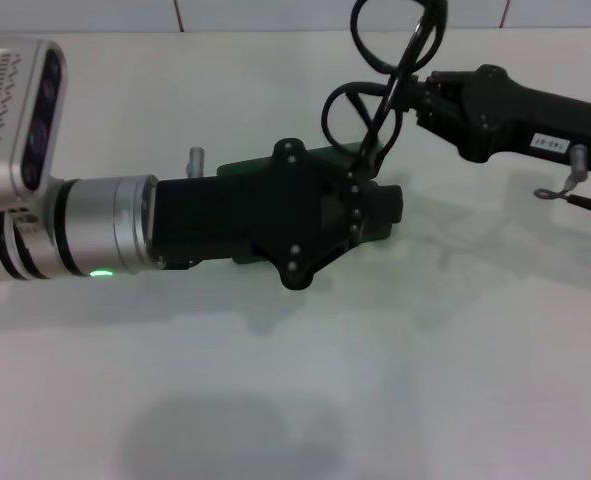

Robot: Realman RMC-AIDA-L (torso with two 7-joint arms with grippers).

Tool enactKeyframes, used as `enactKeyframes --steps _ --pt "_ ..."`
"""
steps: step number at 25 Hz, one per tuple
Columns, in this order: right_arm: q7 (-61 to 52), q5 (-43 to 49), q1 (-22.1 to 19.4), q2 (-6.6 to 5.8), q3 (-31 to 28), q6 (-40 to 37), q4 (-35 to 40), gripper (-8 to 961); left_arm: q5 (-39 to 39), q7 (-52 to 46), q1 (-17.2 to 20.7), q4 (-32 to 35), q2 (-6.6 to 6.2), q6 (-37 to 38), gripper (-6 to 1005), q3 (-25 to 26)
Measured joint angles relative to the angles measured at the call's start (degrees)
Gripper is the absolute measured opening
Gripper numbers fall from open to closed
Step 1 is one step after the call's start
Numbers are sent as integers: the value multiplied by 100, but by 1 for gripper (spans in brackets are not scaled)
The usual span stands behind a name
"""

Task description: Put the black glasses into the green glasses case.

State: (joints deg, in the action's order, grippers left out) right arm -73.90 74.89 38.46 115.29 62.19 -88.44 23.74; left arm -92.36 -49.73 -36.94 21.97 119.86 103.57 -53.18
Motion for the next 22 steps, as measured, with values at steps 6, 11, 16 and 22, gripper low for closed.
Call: enactKeyframes --steps 6,11,16,22 --pt "-127 -9 -22 -30 -124 -164 6 43 -16 4 57 0 -19 -116 19 -2" --pt "-152 -12 -22 -13 -127 -230 2 44 -26 7 36 -25 0 -205 19 -65" --pt "-178 -17 19 5 -126 -272 -1 44 5 8 -28 -74 5 -232 20 -162" --pt "-206 -19 55 26 -83 -329 -7 44 20 8 -77 -79 30 -311 20 -167"
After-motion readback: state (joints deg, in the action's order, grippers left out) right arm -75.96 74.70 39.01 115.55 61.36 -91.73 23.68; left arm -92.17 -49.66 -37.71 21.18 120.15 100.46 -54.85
